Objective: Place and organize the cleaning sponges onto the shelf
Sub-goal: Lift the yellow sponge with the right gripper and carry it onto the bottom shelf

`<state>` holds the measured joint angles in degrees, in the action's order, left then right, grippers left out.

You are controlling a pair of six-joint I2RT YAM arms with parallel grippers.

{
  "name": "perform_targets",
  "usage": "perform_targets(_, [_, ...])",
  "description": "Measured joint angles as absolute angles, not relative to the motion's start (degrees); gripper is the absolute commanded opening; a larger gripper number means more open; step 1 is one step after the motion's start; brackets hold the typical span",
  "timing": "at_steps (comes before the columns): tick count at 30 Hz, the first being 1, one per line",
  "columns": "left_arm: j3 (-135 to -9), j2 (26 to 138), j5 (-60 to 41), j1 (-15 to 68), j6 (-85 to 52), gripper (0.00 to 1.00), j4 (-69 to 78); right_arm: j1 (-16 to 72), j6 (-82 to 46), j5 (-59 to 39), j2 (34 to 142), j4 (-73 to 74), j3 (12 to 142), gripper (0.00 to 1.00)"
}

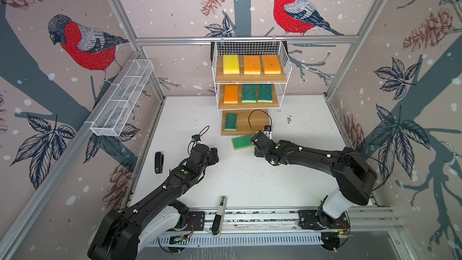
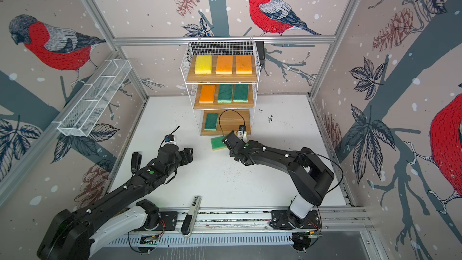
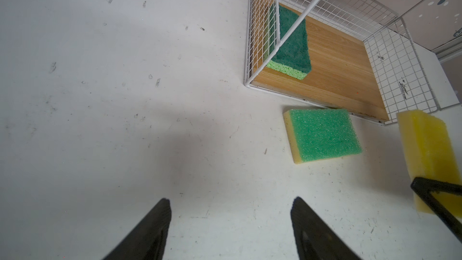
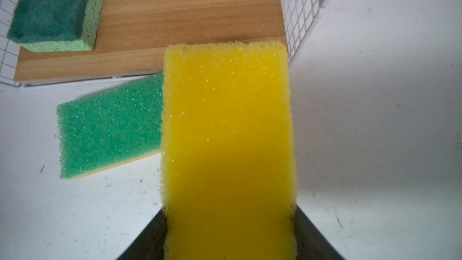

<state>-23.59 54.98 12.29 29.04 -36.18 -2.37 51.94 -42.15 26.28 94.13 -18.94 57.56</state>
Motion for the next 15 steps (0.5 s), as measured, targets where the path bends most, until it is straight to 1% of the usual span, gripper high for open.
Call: perform_targets(15, [-20.43,51.75,11.84,29.04,-36.53,0.76,-0.12,47.64,-32.88,26.55,95.92,-9.32,57.71,0.63])
